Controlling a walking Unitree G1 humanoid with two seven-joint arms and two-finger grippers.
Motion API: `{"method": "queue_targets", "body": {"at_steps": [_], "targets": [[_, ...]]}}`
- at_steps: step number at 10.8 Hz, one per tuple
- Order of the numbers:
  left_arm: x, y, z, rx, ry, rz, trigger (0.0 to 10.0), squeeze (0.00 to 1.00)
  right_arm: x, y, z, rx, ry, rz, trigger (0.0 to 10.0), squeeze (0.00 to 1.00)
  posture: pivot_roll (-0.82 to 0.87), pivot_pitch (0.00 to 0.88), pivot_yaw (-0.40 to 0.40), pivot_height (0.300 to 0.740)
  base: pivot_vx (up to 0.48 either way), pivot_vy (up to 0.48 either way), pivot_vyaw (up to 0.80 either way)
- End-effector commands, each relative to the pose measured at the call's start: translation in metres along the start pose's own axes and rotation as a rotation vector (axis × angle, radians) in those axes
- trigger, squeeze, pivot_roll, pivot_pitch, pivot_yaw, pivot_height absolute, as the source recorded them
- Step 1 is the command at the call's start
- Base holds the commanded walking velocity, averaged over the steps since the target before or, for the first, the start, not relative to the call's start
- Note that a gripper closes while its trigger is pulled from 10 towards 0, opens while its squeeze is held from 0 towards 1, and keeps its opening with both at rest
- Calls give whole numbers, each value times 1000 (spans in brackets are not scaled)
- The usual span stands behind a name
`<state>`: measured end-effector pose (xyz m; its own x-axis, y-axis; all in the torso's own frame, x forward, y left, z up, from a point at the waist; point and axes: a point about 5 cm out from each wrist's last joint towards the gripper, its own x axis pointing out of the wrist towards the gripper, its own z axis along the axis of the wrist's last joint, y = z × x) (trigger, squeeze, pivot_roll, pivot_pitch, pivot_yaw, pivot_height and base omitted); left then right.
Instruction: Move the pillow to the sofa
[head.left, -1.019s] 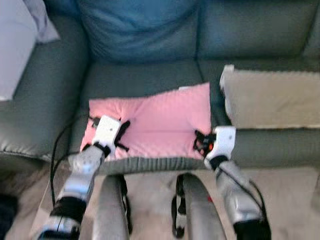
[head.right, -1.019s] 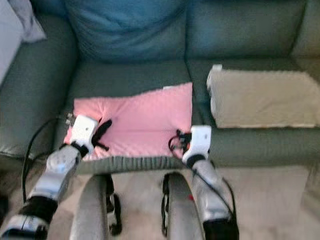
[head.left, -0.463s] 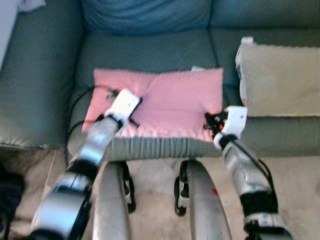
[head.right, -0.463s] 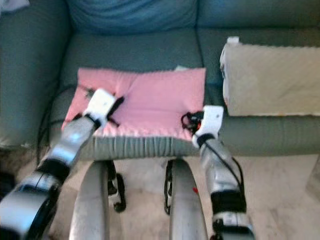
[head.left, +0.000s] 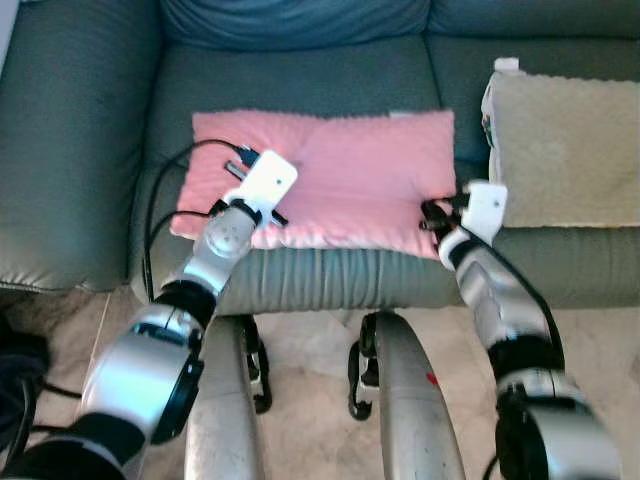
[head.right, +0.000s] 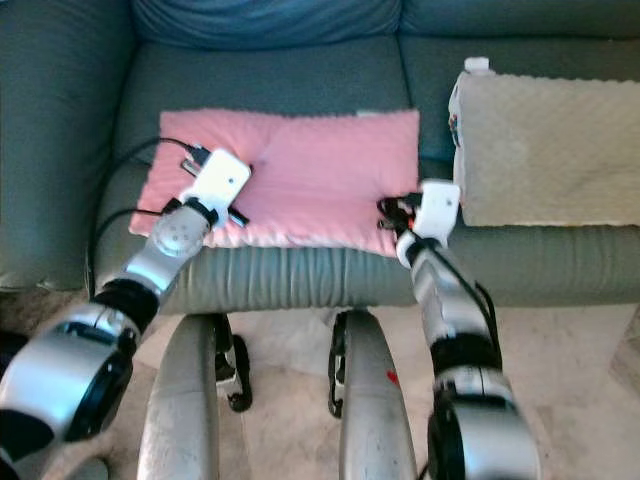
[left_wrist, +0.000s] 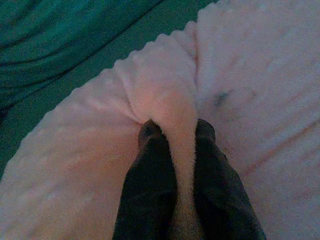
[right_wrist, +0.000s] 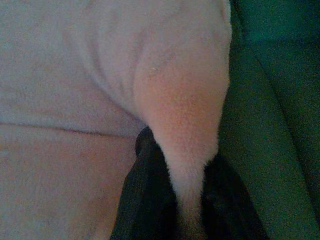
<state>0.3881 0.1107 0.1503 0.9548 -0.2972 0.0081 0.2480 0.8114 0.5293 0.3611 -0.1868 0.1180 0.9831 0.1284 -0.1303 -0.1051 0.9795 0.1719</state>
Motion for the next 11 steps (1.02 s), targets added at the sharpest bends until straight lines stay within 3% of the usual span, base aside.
{"method": "queue_targets", "body": {"at_steps": [1, 3, 4, 5, 6, 11], "targets": [[-12, 18, -29, 6, 115, 77, 10000, 0, -9, -29, -11, 25, 43, -108, 10000, 0, -8, 471, 14, 626, 0, 0, 0], [-14, 29, -34, -5, 140, 127, 10000, 0, -5, -29, -7, 13, 35, -103, 10000, 0, -4, 468, 13, 626, 0, 0, 0], [-15, 30, -36, -50, 151, 140, 10000, 43, -2, -31, -3, 15, 17, -116, 10000, 416, 0, 465, 10, 626, 0, 0, 0], [-14, 29, -36, -84, 155, 137, 10000, 1000, -1, -32, -2, 17, 8, -128, 10000, 718, -1, 466, 8, 626, 0, 0, 0], [-13, 29, -35, -123, 152, 143, 10000, 1000, -1, -32, -1, 16, -8, -144, 10000, 1000, -5, 465, 3, 626, 0, 0, 0], [-12, 28, -33, -128, 153, 142, 10000, 1000, 1, -27, 4, 20, -61, -121, 10000, 1000, -2, 454, 2, 626, 0, 0, 0]]}}
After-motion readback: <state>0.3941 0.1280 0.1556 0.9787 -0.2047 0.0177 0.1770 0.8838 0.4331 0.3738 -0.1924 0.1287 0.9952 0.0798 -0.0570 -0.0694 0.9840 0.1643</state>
